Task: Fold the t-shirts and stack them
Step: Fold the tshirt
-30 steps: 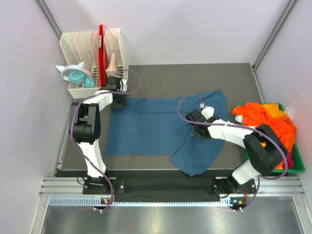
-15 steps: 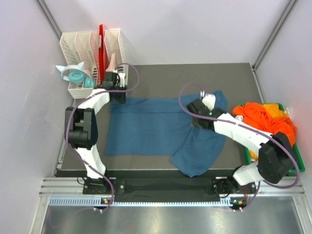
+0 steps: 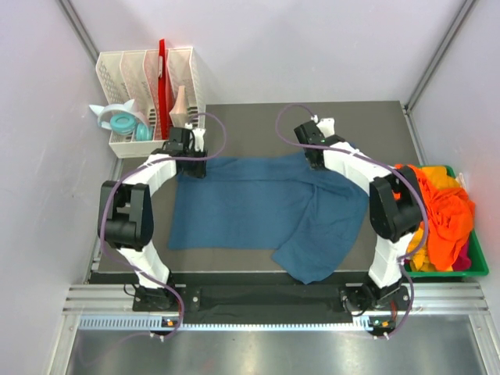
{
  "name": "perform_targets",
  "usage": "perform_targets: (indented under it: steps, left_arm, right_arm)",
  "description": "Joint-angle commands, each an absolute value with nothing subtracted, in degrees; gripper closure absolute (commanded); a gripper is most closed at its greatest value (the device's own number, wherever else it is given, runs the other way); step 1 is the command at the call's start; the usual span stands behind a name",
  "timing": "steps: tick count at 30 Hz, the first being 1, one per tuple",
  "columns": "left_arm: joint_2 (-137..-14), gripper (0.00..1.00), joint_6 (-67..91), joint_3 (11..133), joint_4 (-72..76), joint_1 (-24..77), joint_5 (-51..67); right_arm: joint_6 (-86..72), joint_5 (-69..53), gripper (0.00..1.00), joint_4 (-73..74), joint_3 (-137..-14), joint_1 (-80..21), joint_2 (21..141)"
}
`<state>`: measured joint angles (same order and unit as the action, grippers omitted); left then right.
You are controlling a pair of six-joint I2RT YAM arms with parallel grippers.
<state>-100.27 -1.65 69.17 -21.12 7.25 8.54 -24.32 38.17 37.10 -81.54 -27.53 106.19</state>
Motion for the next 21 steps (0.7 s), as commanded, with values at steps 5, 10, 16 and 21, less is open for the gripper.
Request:
perform_targets:
  steps: [5, 10, 16, 21]
  left_arm:
    - [-100.9, 0.6, -2.29, 67.06, -19.69, 7.38, 8.17]
    - [-101.07, 0.6, -2.37, 66.45, -19.51, 7.38, 8.26]
    - [-101.34, 0.6, -2.46, 66.01, -19.34, 7.38, 8.61]
    - [-102.04, 0.6, -2.2, 66.36, -19.42, 7.38, 9.14]
  right_arm:
    - [-20.56, 38.94, 0.52, 35.16, -87.19, -26.72, 107.15]
    - [-21.71, 38.85, 0.51, 34.28, -83.68, -28.12, 102.93]
    - [-21.89, 38.05, 0.5, 34.28, -78.58, -30.59, 99.23]
    - [-21.01, 36.39, 0.47, 32.96, -74.98, -30.85, 99.14]
